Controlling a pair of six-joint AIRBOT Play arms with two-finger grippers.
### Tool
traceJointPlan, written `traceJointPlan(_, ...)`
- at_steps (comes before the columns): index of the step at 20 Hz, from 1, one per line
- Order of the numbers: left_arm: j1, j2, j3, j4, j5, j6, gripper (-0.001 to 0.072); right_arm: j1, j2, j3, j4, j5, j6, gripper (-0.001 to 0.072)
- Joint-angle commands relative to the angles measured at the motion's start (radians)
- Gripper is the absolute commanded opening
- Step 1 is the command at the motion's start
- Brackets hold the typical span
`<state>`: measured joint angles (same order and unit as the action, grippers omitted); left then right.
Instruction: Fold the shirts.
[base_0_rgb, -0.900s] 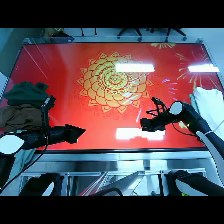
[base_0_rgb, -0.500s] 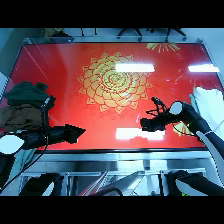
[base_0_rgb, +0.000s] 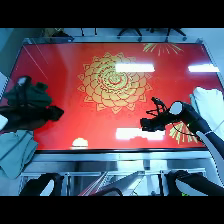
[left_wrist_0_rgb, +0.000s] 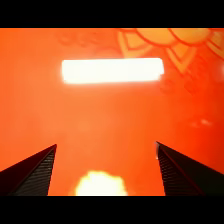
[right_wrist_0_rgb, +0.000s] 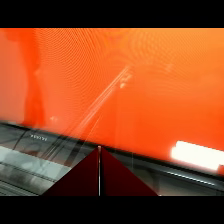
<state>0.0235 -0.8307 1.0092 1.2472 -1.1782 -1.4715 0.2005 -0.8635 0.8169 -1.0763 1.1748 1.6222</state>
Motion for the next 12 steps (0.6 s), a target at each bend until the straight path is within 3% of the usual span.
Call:
traceJointPlan(1,0.130,-0.219,0.259,0.240,0.004,0.058,0.0688,0.001,0.001,0.000,0.000,0.000,0.000,0.0024)
traceJointPlan(7,0.181,-0.662,0.513,0.568,0.083,0.085,0.0689,0.001,0.001,0.000,0.000,0.000,0.000,0.0024)
traceJointPlan(12,0.192,-0.963,0.600,0.568,0.093,0.084,0.0689,0.001,0.001,0.000,0.000,0.000,0.000,0.0024)
